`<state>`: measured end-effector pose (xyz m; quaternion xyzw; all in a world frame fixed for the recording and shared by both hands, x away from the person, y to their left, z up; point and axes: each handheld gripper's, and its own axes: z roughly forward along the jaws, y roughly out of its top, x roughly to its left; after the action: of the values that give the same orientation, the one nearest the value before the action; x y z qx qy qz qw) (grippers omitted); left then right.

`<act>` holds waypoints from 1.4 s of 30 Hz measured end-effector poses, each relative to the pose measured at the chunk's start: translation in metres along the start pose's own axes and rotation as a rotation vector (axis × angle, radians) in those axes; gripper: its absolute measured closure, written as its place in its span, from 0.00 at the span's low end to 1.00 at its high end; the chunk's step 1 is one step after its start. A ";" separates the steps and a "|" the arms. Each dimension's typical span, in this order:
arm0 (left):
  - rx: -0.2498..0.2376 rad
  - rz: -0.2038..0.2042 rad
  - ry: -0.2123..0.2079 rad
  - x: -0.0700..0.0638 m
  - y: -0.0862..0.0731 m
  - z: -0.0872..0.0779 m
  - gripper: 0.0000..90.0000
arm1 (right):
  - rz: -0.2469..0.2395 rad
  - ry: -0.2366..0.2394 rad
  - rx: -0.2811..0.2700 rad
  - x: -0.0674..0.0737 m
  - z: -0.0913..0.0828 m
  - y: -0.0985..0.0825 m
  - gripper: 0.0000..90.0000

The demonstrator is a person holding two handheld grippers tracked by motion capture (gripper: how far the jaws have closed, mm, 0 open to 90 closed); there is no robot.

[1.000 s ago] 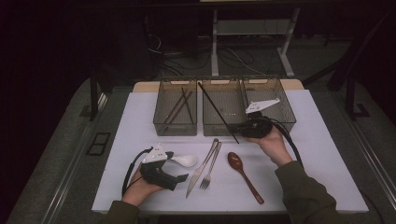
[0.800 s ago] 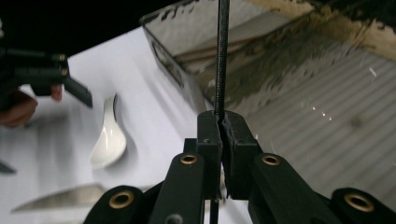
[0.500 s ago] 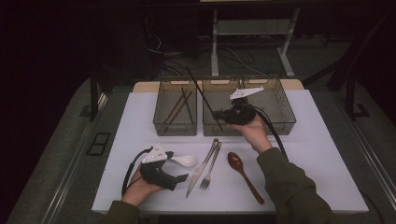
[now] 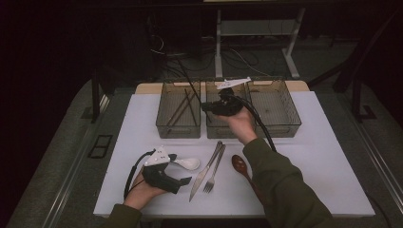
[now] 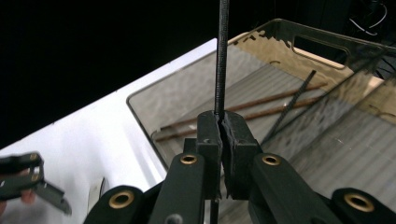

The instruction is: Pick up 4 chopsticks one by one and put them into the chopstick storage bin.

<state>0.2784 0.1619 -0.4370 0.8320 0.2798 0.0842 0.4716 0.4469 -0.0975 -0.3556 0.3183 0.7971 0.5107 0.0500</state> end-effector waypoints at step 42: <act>-0.006 0.008 -0.011 -0.001 0.001 0.000 0.00 | 0.047 -0.101 0.241 0.014 0.083 0.001 0.79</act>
<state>0.2777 0.1611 -0.4360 0.8321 0.2736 0.0825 0.4753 0.4694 -0.0245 -0.3903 0.3657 0.8415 0.3959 0.0395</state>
